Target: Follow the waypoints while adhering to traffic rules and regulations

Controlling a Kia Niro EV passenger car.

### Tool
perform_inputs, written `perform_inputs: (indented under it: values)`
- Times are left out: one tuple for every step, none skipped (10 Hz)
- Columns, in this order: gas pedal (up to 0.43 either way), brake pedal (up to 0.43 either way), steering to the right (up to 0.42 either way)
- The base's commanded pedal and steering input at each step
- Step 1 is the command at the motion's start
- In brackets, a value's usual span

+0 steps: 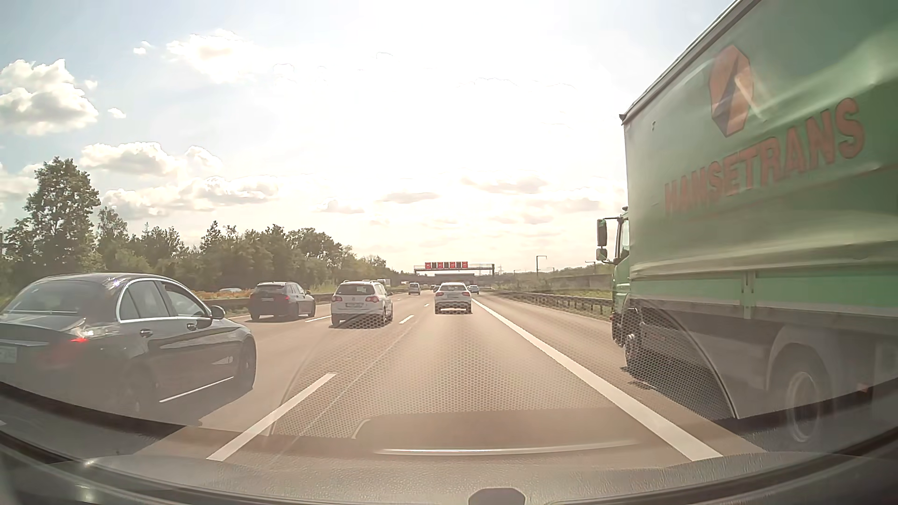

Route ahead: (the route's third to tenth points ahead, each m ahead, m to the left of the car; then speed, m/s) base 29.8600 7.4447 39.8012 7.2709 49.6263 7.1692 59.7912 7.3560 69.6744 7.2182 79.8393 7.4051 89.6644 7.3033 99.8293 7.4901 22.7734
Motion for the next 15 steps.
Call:
perform_inputs:
  values:
    - [0.138,0.000,0.000]
    - [0.138,0.000,0.000]
    - [0.138,0.000,0.000]
    - [0.138,0.000,0.000]
    - [0.150,0.000,-0.001]
    - [0.150,0.000,-0.001]
    - [0.150,0.000,-0.001]
    - [0.150,0.000,-0.001]
    - [0.150,0.000,-0.002]
    - [0.150,0.000,-0.001]
    - [0.150,0.000,-0.002]
    - [0.150,0.000,-0.002]
    - [0.150,0.000,-0.002]
    - [0.150,0.000,-0.001]
    - [0.138,0.000,-0.001]
